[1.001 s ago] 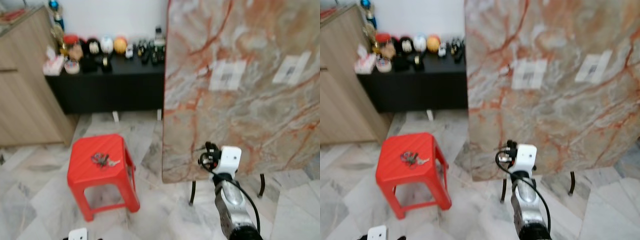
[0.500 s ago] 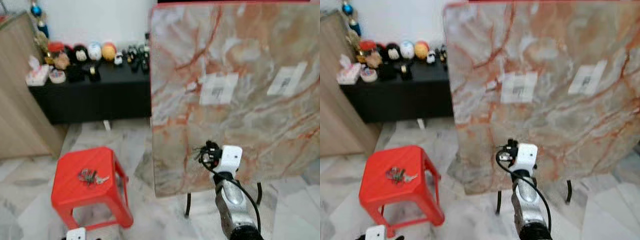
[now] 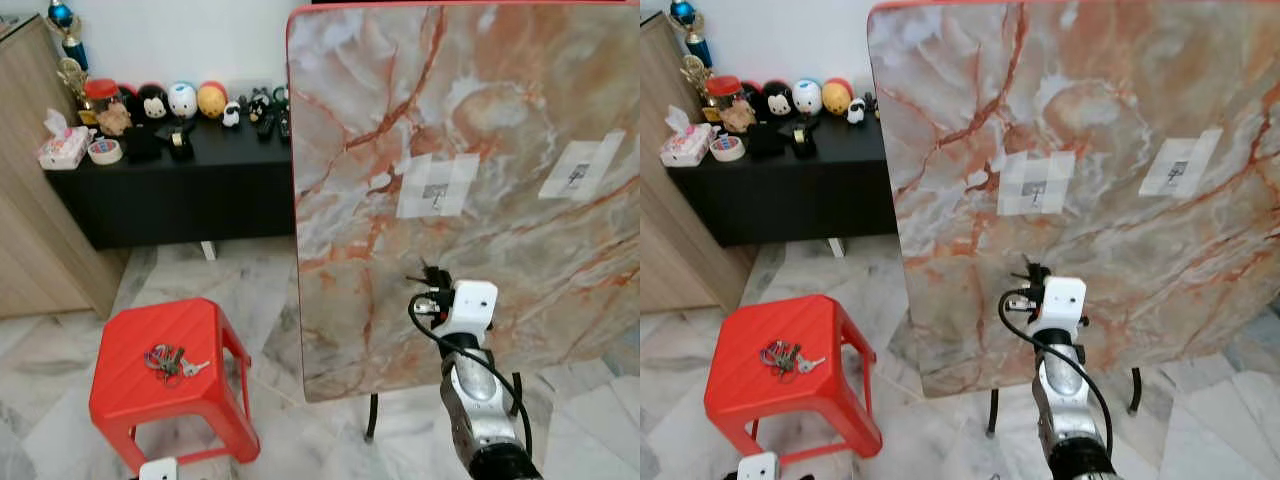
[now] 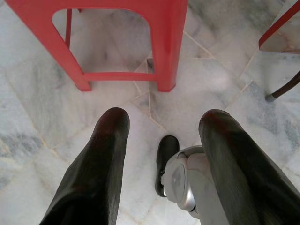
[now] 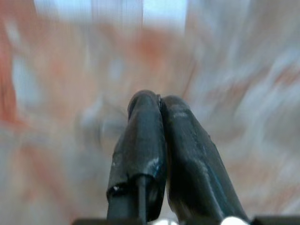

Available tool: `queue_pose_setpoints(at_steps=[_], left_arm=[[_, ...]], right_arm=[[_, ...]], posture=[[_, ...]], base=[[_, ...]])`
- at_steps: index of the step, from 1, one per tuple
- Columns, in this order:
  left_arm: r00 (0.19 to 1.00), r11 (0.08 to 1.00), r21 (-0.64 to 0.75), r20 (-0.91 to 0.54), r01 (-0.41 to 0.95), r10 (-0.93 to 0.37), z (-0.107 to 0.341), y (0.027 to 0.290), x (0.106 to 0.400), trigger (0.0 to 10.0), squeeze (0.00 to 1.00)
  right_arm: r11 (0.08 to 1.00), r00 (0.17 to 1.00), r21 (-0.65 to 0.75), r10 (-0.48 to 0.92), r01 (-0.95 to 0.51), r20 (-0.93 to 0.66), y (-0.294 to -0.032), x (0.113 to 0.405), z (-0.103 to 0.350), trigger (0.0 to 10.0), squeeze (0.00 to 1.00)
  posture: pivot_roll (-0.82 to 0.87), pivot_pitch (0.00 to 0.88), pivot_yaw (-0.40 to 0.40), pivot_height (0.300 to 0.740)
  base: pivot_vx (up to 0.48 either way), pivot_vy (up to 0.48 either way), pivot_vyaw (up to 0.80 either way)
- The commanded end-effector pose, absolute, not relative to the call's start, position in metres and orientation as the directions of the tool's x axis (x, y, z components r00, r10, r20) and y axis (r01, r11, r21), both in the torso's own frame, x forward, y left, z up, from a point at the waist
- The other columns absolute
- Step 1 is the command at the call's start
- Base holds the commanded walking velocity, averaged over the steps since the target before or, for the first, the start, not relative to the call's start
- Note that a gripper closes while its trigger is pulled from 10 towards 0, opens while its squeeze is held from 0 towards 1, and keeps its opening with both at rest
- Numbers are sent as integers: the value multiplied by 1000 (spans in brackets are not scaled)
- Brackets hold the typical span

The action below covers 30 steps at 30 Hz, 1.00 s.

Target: Hang keys on a hook

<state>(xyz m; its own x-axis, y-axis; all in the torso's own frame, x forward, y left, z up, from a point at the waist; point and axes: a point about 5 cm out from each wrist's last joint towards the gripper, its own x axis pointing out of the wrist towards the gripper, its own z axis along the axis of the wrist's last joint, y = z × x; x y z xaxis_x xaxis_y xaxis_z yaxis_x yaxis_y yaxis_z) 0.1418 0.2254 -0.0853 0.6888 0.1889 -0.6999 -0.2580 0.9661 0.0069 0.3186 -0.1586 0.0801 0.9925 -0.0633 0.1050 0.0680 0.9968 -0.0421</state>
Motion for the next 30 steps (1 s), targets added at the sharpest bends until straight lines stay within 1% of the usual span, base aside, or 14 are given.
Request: queue_pose_setpoints(at_steps=[1,4,5,7,9,10,16,19,24,30], left_arm=[[674,968,11,-716,-252,184,-88,223,137,10000,0],[676,967,11,-713,-253,185,-88,223,138,10000,0],[677,967,10,-712,-255,186,-88,223,138,10000,0],[677,967,10,-712,-256,186,-87,223,138,10000,0],[681,965,6,-707,-260,188,-87,223,140,10000,0],[682,965,6,-706,-261,189,-87,223,140,10000,0],[683,965,4,-706,-263,189,-86,223,141,10000,0],[680,964,5,-708,-265,190,-87,222,141,10000,0],[676,963,7,-711,-269,194,-87,223,140,10000,0],[672,962,6,-715,-271,194,-87,224,139,10000,0]], right_arm=[[991,974,-91,-81,102,211,-161,325,102,10000,0],[977,952,-141,-115,159,282,-167,328,117,10000,0],[967,942,-183,-113,177,316,-168,329,122,10000,0],[963,938,-202,-107,180,330,-168,329,124,10000,0],[942,930,-289,-56,170,364,-163,331,131,10000,0],[938,928,-302,-49,169,369,-162,331,132,10000,0],[929,924,-311,-76,202,375,-163,334,133,10000,0],[908,922,-364,-58,209,383,-162,337,134,10000,0],[909,929,-364,-59,201,365,-163,340,133,10000,0],[903,943,-398,-23,162,331,-158,344,129,10000,0]], posture=[[65,32,-22,740],[65,32,-22,740],[65,25,-22,740],[65,25,-22,740],[65,22,-26,740],[65,22,-26,740],[67,20,-27,740],[70,23,-26,740],[70,23,-26,740],[70,23,-26,740]], base=[[0,0,0],[0,0,0],[0,0,0],[0,0,0],[0,0,0],[0,0,0],[0,0,0],[0,0,0],[0,0,0],[0,0,0]])
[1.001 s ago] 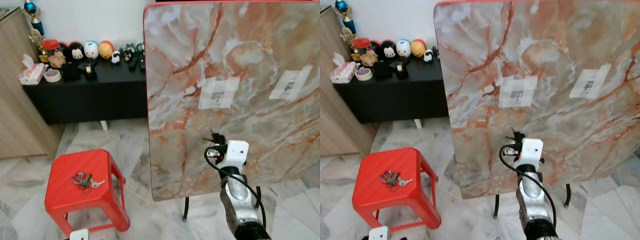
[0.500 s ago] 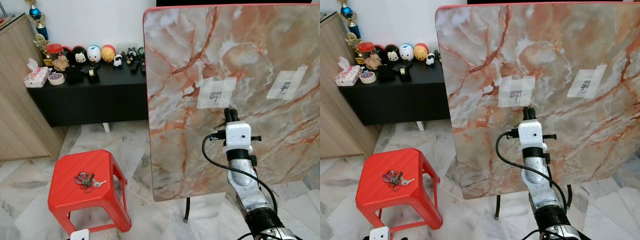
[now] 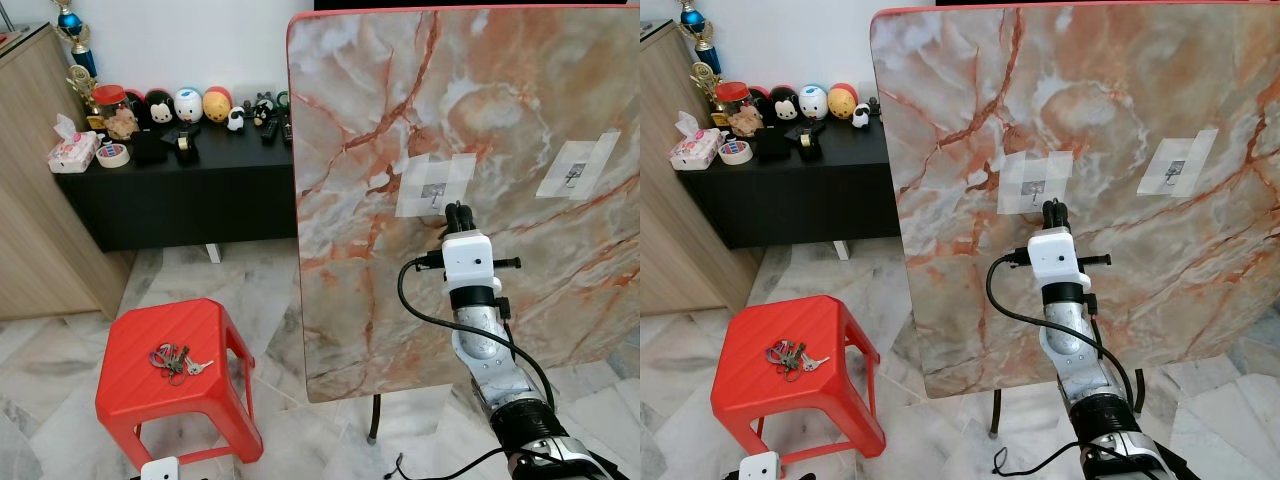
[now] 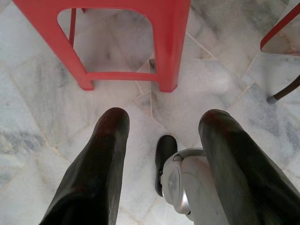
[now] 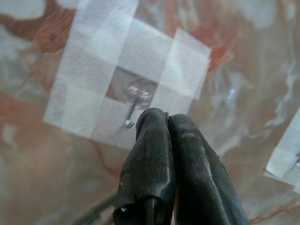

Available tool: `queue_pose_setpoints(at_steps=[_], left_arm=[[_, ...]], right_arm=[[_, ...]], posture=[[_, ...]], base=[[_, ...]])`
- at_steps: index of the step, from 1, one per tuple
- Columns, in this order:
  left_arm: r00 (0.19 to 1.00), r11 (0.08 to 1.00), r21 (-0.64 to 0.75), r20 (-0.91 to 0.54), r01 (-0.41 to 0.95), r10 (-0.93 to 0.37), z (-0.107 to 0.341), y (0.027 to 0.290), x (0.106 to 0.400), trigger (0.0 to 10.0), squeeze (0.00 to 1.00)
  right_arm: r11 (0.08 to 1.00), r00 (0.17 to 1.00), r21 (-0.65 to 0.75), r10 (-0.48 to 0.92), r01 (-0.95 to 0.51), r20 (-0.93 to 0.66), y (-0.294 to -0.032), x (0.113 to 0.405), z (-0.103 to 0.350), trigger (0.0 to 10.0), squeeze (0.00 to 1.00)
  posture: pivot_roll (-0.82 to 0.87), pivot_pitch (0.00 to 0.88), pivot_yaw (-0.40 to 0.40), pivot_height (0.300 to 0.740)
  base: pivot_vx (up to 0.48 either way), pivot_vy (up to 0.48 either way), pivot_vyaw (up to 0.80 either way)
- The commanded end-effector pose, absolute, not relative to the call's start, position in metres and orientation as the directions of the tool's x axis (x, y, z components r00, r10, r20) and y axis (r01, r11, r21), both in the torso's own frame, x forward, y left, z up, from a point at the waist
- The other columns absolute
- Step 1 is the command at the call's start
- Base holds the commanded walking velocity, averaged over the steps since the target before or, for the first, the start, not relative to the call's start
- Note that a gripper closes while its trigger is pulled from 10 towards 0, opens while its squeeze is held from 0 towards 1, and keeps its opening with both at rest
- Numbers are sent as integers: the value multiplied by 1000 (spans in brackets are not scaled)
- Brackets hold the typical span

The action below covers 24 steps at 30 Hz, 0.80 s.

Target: Hang keys on a hook

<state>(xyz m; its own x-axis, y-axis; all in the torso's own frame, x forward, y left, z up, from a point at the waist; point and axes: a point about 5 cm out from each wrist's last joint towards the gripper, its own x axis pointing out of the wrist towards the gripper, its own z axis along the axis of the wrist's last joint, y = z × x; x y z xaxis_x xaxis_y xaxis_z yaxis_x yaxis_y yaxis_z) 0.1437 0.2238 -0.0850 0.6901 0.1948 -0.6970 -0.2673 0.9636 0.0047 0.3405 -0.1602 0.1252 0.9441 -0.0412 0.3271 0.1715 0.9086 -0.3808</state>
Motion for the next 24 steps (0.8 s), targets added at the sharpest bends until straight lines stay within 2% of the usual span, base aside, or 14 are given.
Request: queue_pose_setpoints(at_steps=[1,11,24], left_arm=[[671,963,7,-715,-271,194,-87,224,139,10000,0],[675,962,8,-711,-273,197,-87,225,139,10000,0],[678,962,6,-709,-271,195,-87,224,139,10000,0]], right_arm=[[902,945,-402,-19,157,326,-158,344,128,10000,0],[896,945,-428,32,117,325,-151,347,130,10000,0],[896,943,-421,8,141,333,-153,350,132,10000,0]], posture=[[70,23,-26,740],[73,27,-28,740],[74,29,-25,740]], base=[[0,0,0],[0,0,0],[0,0,0]])
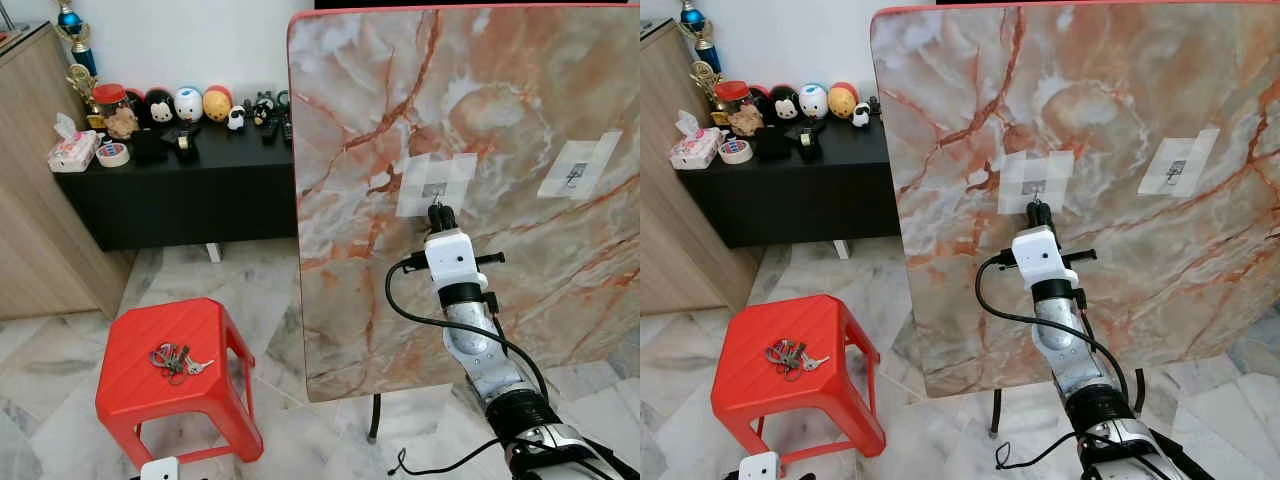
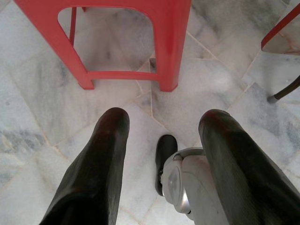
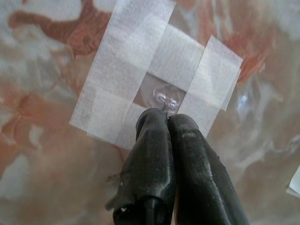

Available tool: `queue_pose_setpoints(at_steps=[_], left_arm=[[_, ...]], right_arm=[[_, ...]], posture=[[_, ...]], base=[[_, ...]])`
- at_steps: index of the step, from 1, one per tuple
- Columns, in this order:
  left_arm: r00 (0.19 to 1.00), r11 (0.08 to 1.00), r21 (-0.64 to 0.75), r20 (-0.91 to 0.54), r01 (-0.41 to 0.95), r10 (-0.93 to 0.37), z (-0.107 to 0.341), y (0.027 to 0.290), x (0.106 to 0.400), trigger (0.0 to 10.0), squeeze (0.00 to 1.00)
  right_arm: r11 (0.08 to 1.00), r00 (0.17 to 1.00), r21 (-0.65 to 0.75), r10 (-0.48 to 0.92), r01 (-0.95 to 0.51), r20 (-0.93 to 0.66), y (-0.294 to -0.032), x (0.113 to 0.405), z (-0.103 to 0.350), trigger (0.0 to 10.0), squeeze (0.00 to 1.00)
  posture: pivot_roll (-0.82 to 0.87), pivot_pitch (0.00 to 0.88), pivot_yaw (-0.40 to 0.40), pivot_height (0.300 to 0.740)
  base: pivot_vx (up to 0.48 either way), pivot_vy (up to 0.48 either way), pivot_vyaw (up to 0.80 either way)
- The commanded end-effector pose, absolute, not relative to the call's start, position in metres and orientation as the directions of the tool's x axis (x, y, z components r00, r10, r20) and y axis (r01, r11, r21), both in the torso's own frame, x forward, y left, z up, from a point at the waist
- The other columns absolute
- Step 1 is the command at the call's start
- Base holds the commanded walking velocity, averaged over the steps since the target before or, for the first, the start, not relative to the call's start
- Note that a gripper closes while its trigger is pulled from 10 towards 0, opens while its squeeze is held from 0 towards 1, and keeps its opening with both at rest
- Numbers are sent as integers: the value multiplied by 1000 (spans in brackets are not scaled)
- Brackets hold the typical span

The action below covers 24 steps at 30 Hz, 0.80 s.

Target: Hang keys on a hook

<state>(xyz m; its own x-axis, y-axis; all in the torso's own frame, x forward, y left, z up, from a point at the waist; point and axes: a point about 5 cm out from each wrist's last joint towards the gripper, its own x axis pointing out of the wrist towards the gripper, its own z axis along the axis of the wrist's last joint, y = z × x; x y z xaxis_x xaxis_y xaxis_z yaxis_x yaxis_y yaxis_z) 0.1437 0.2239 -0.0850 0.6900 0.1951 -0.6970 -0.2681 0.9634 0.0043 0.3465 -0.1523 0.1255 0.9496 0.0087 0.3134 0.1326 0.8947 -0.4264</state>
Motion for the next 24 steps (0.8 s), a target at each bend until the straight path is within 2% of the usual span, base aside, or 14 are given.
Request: queue_pose_setpoints(at_steps=[1,24], left_arm=[[678,962,5,-709,-271,195,-87,224,139,10000,0],[675,962,4,-712,-275,195,-87,225,139,10000,0]], right_arm=[[895,942,-422,4,146,335,-154,350,133,10000,0],[886,948,-445,22,128,318,-153,358,138,10000,0]], posture=[[74,29,-25,740],[77,29,-24,740]], base=[[0,0,0],[0,0,0]])
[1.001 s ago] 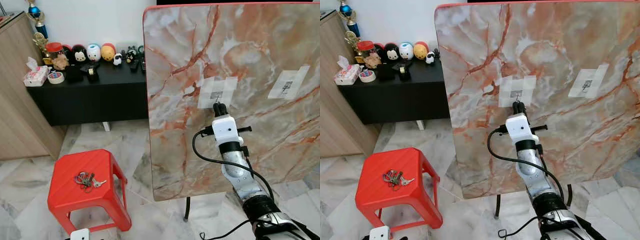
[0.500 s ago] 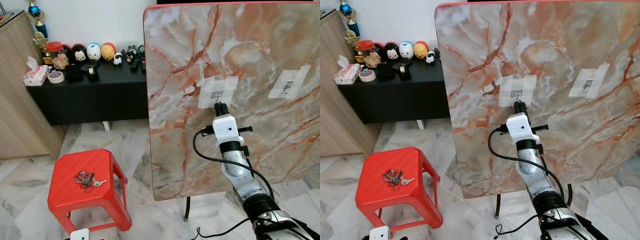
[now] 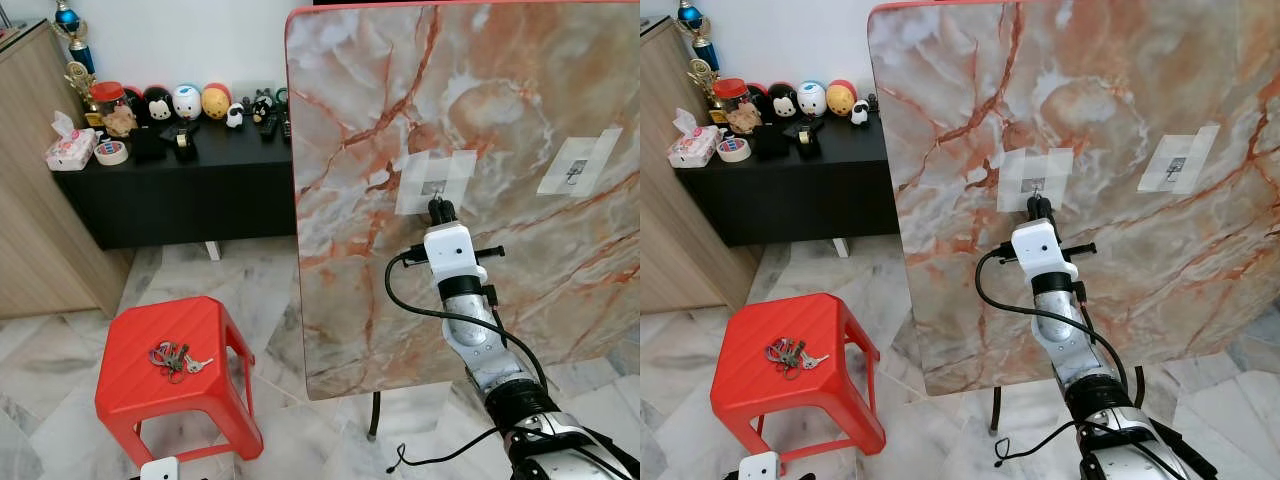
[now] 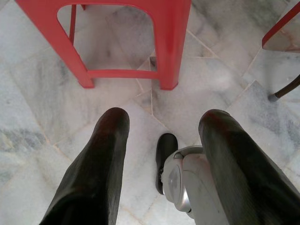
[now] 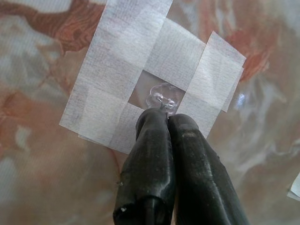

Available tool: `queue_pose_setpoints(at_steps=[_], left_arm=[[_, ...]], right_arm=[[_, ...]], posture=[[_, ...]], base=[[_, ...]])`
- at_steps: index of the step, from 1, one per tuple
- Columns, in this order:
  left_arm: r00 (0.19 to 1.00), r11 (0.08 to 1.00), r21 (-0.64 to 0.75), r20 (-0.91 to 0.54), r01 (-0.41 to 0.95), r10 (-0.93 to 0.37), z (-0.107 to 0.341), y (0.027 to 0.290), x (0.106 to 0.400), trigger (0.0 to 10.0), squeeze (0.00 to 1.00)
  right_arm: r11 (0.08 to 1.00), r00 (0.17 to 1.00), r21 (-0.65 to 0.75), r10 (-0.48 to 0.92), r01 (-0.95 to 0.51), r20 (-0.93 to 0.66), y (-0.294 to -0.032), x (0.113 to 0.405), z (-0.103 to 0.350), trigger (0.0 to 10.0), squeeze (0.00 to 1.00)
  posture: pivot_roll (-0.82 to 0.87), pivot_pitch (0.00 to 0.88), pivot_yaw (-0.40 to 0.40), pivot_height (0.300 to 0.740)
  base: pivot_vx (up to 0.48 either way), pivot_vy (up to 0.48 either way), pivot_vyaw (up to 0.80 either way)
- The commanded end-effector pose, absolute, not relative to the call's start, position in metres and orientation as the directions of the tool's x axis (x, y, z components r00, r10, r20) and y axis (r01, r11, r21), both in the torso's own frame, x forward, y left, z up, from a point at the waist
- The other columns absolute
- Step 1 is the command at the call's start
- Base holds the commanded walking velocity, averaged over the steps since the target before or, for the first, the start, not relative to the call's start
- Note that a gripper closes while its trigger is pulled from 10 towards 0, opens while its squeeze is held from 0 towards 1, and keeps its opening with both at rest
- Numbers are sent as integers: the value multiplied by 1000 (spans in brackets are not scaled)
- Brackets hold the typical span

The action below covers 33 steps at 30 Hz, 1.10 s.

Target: Hang keys on a hook

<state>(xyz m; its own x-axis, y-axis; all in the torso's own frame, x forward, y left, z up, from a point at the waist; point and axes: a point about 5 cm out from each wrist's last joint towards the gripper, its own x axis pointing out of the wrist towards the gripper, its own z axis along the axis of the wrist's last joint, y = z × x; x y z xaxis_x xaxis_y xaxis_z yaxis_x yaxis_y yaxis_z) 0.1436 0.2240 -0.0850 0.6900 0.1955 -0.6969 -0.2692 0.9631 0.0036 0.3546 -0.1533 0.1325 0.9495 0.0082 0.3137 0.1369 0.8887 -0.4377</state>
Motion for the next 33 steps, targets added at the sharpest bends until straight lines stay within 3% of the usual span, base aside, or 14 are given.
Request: queue_pose_setpoints(at_steps=[1,33], left_arm=[[675,961,3,-712,-275,195,-87,225,139,10000,0],[672,960,0,-714,-282,197,-88,225,138,10000,0]], right_arm=[[884,950,-450,26,123,311,-153,358,137,10000,0],[847,961,-531,138,10,238,-144,359,128,10000,0]], posture=[[77,29,-24,740],[80,32,-24,740]], base=[[0,0,0],[0,0,0]])
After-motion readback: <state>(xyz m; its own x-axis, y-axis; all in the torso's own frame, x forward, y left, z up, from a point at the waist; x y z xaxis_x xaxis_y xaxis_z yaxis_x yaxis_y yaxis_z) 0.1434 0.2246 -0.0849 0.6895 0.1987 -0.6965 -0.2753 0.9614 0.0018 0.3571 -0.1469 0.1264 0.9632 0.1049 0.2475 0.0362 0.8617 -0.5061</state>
